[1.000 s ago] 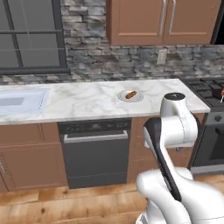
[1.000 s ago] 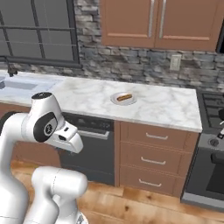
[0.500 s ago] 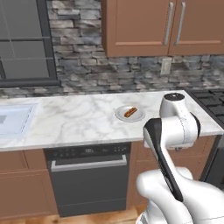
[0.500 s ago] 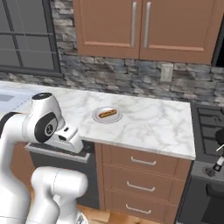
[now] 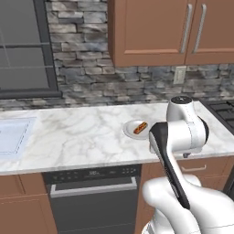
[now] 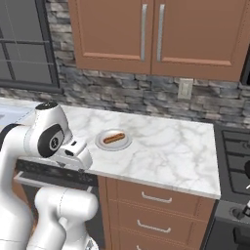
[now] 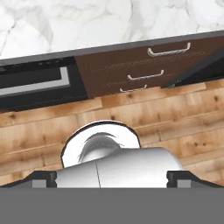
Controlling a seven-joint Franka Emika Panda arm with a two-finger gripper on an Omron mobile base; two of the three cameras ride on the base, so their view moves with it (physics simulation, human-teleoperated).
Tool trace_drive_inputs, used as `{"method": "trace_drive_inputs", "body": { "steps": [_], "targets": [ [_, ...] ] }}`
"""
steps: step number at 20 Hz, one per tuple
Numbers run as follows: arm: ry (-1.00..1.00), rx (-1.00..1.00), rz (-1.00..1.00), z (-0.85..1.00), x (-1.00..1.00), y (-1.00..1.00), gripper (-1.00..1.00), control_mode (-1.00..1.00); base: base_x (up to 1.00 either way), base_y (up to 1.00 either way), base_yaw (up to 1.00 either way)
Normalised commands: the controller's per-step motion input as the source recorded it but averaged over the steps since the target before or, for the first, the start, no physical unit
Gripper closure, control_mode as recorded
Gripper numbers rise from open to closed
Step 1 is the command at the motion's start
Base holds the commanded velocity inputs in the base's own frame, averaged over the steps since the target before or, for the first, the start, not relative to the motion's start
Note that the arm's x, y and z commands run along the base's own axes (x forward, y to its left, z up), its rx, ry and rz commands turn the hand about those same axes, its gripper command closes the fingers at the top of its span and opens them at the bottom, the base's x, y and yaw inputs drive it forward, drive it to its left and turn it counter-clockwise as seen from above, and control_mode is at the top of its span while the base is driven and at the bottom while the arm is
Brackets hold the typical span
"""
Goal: Place the cold items (broccoli and lemon) from the fridge in one tupperware on the dining counter. Place the warm items (kebab skewer and hot dog) in the stove area in another tupperware.
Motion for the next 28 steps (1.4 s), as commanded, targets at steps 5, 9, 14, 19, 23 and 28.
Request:
{"method": "trace_drive_inputs", "body": {
  "steps": [5, 9, 14, 19, 23, 28],
  "targets": [
    [0.00, 0.00, 0.00, 0.00, 0.00, 0.00, -1.00, 1.00, 0.26, 0.00, 0.00],
    [-0.02, 0.23, -0.15, -0.23, 0.20, -0.18, -1.00, -1.00, 0.00, -0.09, -0.02],
    [0.07, 0.11, -0.27, 0.09, 0.83, 0.00, -1.00, -1.00, 0.00, 0.00, 0.00],
    [0.16, 0.07, -0.40, 0.43, 0.83, 0.01, -1.00, -1.00, 0.00, 0.00, 0.00],
    [0.11, -0.05, -0.34, -0.03, 1.00, 0.07, -1.00, -1.00, 0.00, 0.00, 0.00],
    [0.00, -0.07, -0.16, -0.29, 1.00, 0.05, -1.00, -1.00, 0.00, 0.00, 0.00]
  ]
}}
